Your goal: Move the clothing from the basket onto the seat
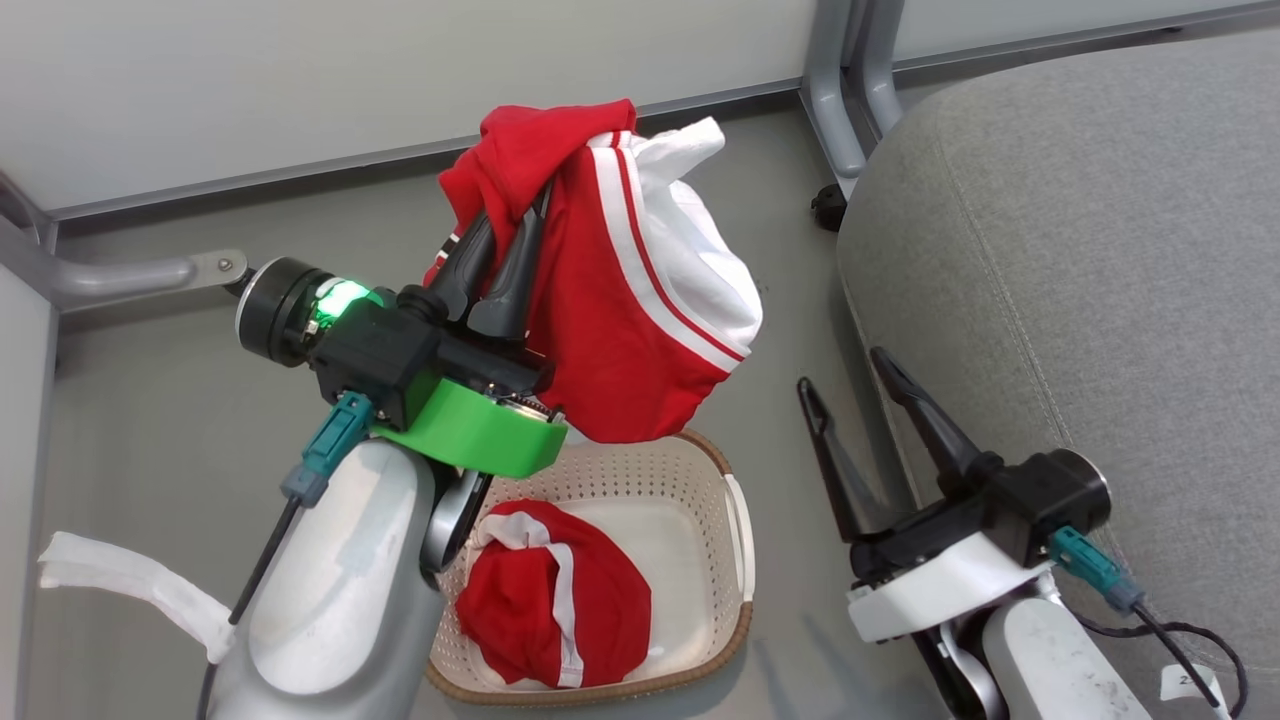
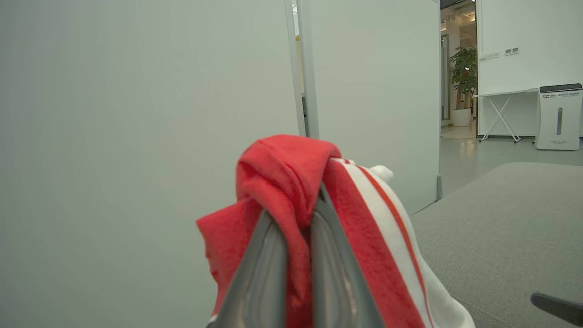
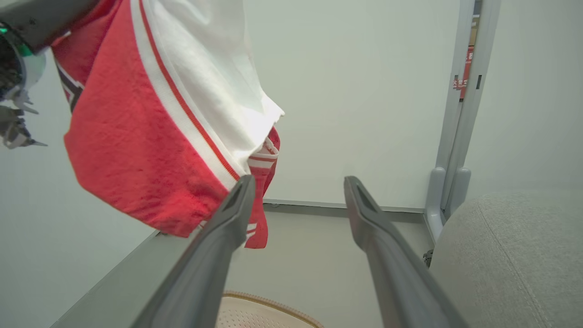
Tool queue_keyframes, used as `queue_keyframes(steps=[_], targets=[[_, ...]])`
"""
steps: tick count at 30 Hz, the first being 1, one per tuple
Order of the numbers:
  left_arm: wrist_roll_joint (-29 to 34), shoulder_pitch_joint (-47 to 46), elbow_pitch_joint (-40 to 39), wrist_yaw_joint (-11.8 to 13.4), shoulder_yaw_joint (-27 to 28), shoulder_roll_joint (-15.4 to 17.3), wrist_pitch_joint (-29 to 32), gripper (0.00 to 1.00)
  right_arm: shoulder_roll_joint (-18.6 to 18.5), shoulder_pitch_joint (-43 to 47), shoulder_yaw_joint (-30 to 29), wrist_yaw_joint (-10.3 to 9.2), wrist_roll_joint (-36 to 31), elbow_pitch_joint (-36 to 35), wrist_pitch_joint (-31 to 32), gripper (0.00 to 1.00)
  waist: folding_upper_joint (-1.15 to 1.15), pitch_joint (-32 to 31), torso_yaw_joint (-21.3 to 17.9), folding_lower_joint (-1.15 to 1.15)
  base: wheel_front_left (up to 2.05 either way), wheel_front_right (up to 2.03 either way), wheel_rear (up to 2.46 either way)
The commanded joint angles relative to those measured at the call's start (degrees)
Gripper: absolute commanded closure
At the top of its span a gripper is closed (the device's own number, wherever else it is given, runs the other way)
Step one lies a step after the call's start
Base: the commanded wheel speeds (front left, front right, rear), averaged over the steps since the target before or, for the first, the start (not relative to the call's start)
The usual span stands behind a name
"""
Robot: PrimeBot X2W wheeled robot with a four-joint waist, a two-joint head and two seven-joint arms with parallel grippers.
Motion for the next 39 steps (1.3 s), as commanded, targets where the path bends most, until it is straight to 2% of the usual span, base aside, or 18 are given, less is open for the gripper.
queue_keyframes(steps=[1, 9, 20, 28, 39], targets=[[0.3, -1.1, -0.4, -0.2, -0.1, 0.2, 0.0, 1.00, -0.2, -0.7, 0.8, -0.02, 0.4, -0.1, -0.1, 0.00, 0.00, 0.2, 0.2, 0.00, 0.00, 0.00, 0.00], [0.0, -1.8, -1.2, -0.2, -1.8, -0.4, 0.0, 1.00, -0.2, -1.7, 5.9, -0.02, 3.6, 1.0, -0.1, 0.00, 0.00, 0.1, 1.0, 0.00, 0.00, 0.00, 0.00], [-0.4, -0.7, -3.3, -0.2, -5.4, -1.1, 0.0, 1.00, -0.2, -3.5, 9.1, -0.02, 7.9, 2.3, -0.1, 0.00, 0.00, -0.2, 2.9, 0.00, 0.00, 0.00, 0.00], [-1.1, 0.2, -2.9, -0.2, -7.5, -1.3, 0.0, 1.00, -0.6, -5.1, 11.9, -0.02, 11.8, 0.1, -0.1, 0.00, 0.00, -0.3, 3.9, 0.00, 0.00, 0.00, 0.00], [-1.9, 1.1, -2.6, -0.2, -10.0, -1.5, 0.0, 1.00, -1.7, -5.8, 14.9, -0.02, 11.9, 0.2, -0.1, 0.00, 0.00, -0.5, 4.7, 0.00, 0.00, 0.00, 0.00]])
